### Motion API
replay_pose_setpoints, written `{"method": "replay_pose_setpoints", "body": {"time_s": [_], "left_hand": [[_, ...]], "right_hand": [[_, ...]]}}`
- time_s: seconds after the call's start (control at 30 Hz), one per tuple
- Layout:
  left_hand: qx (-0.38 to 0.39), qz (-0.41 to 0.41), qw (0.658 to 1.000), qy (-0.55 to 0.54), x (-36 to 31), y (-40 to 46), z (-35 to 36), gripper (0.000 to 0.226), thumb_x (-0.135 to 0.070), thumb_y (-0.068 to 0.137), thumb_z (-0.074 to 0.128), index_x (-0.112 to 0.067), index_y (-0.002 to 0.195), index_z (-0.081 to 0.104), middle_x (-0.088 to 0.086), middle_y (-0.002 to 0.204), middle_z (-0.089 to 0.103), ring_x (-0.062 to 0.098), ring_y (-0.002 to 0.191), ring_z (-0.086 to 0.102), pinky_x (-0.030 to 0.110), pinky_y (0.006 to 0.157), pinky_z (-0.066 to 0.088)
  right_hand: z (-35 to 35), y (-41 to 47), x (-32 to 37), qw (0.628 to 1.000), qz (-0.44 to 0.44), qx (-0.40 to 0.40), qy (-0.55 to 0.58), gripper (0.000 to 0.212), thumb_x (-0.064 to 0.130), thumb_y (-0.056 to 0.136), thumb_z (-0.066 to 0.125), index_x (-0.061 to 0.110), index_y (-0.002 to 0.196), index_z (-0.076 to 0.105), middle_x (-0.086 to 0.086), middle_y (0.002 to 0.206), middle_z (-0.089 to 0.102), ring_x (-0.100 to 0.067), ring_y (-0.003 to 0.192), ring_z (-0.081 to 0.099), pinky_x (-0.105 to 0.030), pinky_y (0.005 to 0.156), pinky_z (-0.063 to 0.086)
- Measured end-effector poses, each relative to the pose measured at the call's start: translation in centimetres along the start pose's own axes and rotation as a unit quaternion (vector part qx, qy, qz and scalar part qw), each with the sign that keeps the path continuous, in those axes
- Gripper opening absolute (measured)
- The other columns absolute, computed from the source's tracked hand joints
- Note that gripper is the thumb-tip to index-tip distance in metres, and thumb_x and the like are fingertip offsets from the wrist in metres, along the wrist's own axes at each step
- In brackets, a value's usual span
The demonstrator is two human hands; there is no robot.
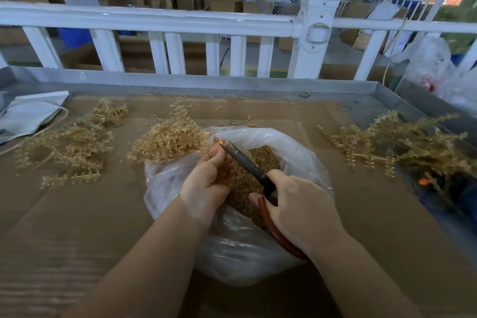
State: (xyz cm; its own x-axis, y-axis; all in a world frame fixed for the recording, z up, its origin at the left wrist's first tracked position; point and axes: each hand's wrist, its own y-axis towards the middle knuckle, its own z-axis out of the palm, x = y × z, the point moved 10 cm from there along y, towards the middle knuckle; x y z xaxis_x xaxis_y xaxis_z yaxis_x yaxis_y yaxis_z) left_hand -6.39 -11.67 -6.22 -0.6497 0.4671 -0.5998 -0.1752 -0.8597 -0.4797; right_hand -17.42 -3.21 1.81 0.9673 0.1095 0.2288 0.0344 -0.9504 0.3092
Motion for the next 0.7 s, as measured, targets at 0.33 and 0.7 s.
{"method": "replay_pose_setpoints", "body": {"time_s": [0.33,0.7], "left_hand": [[-0.003,-0.009,1.000,-0.029,0.4,0.6,0.0,0.025,-0.014,0.092,0.056,-0.013,0.117,0.061,0.012,0.125,0.060,0.029,0.118,0.057,0.048,0.102,0.043],[0.005,0.007,1.000,-0.006,0.4,1.2,-0.2,0.009,-0.010,0.089,0.060,-0.014,0.081,0.062,0.005,0.080,0.067,0.020,0.073,0.066,0.039,0.068,0.057]], "right_hand": [[0.5,0.4,0.8,1.000,0.000,0.001,0.027,0.032,0.060,0.091,0.041,0.030,0.085,0.036,0.012,0.066,0.042,-0.007,0.062,0.042,-0.019,0.054,0.026],[1.9,1.0,0.2,0.997,0.009,0.009,0.070,0.029,0.057,0.092,0.044,0.028,0.090,0.041,0.010,0.072,0.052,-0.008,0.066,0.052,-0.017,0.060,0.038]]}}
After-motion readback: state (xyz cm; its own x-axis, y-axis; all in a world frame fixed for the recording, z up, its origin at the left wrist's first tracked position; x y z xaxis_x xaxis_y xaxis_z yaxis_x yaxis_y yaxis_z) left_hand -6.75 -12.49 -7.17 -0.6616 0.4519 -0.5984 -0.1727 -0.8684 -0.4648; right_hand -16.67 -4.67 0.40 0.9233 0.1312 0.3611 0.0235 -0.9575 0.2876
